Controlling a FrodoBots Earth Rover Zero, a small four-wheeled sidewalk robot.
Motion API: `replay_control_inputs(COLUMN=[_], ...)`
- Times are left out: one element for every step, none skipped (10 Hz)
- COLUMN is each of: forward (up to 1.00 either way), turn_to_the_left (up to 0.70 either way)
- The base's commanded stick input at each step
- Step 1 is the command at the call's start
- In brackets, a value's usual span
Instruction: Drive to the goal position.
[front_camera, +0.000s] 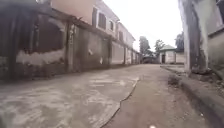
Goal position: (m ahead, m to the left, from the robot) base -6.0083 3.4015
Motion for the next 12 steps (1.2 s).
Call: replay_control_inputs(forward=[0.0,0.0,0.0,0.0,0.0,0.0,0.0,0.0,0.0,0.0,0.0,0.0], turn_to_the_left=[0.0,0.0,0.0,0.0,0.02,0.28,0.45,0.45,0.45,0.45,0.45,0.45])
